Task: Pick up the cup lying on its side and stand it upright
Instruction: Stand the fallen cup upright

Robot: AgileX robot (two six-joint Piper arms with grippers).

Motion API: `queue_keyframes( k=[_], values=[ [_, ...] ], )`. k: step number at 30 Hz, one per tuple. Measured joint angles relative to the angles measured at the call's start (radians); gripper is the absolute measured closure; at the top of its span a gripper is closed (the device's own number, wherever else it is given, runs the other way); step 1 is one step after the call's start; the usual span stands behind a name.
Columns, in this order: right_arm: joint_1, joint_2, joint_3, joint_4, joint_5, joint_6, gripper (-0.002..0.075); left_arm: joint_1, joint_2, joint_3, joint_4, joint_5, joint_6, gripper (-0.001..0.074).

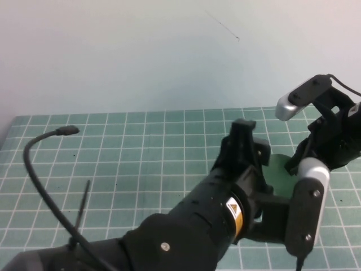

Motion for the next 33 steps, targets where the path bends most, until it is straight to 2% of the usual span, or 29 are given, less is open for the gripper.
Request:
queue_keyframes(
  k=[2,6,9,17,24,26,31,33],
  values=[
    [0.0,0.041,-0.019,0.002,-0.02,0.028,0.0725,0.0,-0.029,0.0,0.0,0.055,-0.04,0.0386],
    [0.0,0.112,-0.062,-0.006,-0.048,0.068,0.0725,0.0,-0.091,-0.002,-0.025,0.185,-0.179,0.0618],
    [0.0,0.16,-0.096,-0.023,-0.049,0.113,0.0725,0.0,-0.193,-0.002,-0.134,0.159,-0.212,0.0703],
    [0.0,0.248,-0.135,-0.187,-0.077,0.252,0.0725,0.0,-0.359,-0.002,-0.412,0.13,-0.22,0.0734],
    [0.0,0.277,-0.135,-0.209,-0.104,0.307,0.0715,0.0,-0.37,-0.002,-0.509,0.136,-0.411,0.0736],
    [0.0,0.282,-0.135,-0.21,-0.121,0.357,0.0678,0.0,-0.37,-0.002,-0.542,0.136,-0.42,0.0736],
    [0.0,0.28,-0.135,-0.214,-0.147,0.444,0.0473,0.0,-0.37,-0.002,-0.576,0.133,-0.424,0.0736],
    [0.0,0.276,-0.135,-0.216,-0.147,0.468,0.0424,0.0,-0.367,-0.002,-0.578,0.129,-0.423,0.0736]
  ],
)
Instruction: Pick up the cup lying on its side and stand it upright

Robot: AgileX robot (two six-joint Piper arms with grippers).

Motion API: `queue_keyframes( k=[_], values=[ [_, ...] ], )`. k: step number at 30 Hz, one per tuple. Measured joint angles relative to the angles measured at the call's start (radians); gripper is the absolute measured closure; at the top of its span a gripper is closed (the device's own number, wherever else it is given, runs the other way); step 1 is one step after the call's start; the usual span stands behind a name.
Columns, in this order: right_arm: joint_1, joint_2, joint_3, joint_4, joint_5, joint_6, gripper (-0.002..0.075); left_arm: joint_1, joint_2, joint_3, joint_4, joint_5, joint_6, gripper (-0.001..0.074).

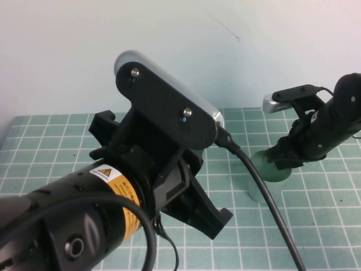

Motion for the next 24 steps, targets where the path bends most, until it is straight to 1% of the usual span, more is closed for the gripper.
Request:
queue_keyframes(
  k=[6,8,9,11,14,15,20,24],
  values=[
    [0.0,-0.033,0.0,-0.016,0.021,0.036,0.0424,0.0,-0.002,0.0,-0.002,-0.001,-0.002,0.0736],
    [0.0,-0.065,-0.002,-0.045,0.027,0.032,0.0442,0.0,-0.002,0.0,-0.003,-0.001,-0.002,0.0736],
    [0.0,-0.086,-0.002,-0.065,0.03,0.023,0.0463,0.0,-0.002,0.0,-0.003,-0.001,-0.002,0.0736],
    [0.0,-0.131,-0.002,-0.1,0.035,0.004,0.0529,0.0,-0.002,0.0,-0.003,-0.001,-0.002,0.0736],
    [0.0,-0.218,-0.002,-0.165,0.051,0.014,0.0692,0.0,-0.002,0.0,-0.003,-0.002,-0.004,0.0736],
    [0.0,-0.253,0.0,-0.185,0.055,0.016,0.0726,0.0,-0.002,0.0,-0.003,-0.002,-0.004,0.0736],
    [0.0,-0.447,0.066,-0.192,0.02,0.014,0.0722,0.0,-0.002,0.0,-0.003,-0.002,-0.004,0.0736],
    [0.0,-0.625,0.215,-0.197,-0.076,0.014,0.0722,0.0,-0.002,0.0,-0.003,-0.002,-0.004,0.0736]
  ],
)
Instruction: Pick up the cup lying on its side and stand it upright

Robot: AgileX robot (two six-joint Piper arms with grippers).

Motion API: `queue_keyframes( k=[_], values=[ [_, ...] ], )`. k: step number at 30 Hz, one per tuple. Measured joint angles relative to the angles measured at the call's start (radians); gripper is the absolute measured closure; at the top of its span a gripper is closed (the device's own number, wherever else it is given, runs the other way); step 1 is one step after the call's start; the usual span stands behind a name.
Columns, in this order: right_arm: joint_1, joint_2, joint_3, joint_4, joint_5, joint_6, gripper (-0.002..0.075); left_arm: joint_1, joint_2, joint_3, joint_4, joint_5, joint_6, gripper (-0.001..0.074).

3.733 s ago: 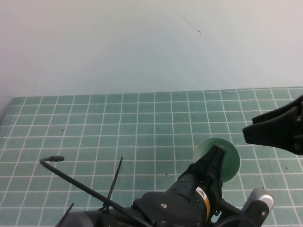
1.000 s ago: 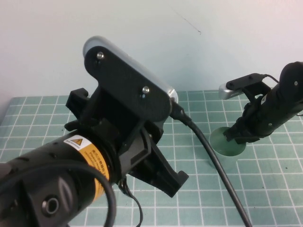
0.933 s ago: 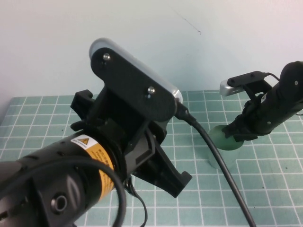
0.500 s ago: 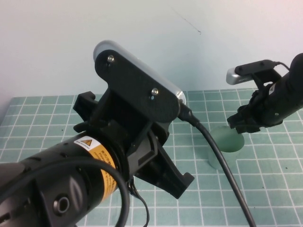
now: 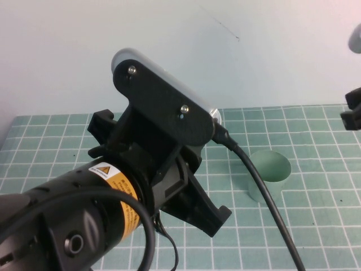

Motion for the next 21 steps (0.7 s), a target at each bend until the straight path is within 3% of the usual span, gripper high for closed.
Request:
queue_keyframes(
  k=[8,15,21],
  values=[
    [0.0,-0.299,0.388,-0.105,-0.166,0.055,0.0722,0.0,0.0,0.0,0.0,0.0,0.0,0.0736],
    [0.0,-0.612,0.513,-0.102,-0.129,0.085,0.0722,0.0,0.0,0.0,0.0,0.0,0.0,0.0736],
    [0.0,-0.798,0.558,-0.159,0.02,0.104,0.0722,0.0,0.0,0.0,0.0,0.0,0.0,0.0736]
  ],
)
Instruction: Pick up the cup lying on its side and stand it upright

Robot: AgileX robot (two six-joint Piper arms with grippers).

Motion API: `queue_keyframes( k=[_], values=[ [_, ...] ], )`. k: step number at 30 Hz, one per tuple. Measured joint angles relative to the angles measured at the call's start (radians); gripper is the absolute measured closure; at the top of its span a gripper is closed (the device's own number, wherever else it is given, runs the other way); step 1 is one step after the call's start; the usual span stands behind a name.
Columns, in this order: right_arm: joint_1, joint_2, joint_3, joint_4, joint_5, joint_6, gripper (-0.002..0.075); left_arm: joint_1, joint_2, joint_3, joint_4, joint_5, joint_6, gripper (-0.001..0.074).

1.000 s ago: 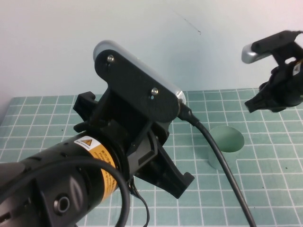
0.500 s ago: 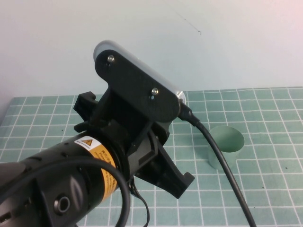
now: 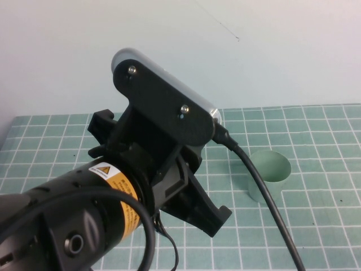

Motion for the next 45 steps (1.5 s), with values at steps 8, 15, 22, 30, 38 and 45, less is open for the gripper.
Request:
queue_keyframes(
  k=[8,15,22,30,38,45],
  values=[
    [0.0,-0.138,0.007,0.055,0.106,0.031,0.0722,0.0,0.0,0.0,0.0,0.0,0.0,0.0736],
    [0.0,-0.148,0.035,0.089,0.071,0.042,0.0722,0.0,0.0,0.0,0.0,0.0,0.0,0.0736],
    [0.0,-0.148,0.104,0.157,0.029,0.073,0.0725,0.0,0.0,0.0,0.0,0.0,0.0,0.0736],
    [0.0,-0.148,0.104,0.17,0.086,0.073,0.0725,0.0,0.0,0.0,0.0,-0.002,0.0,0.0736],
    [0.0,-0.148,0.104,0.17,0.086,0.073,0.0725,0.0,-0.029,0.002,-0.008,-0.002,0.0,0.0736],
    [0.0,-0.148,0.104,0.17,0.086,0.073,0.0726,0.0,-0.033,0.002,-0.003,0.005,0.0,0.0736]
  ],
)
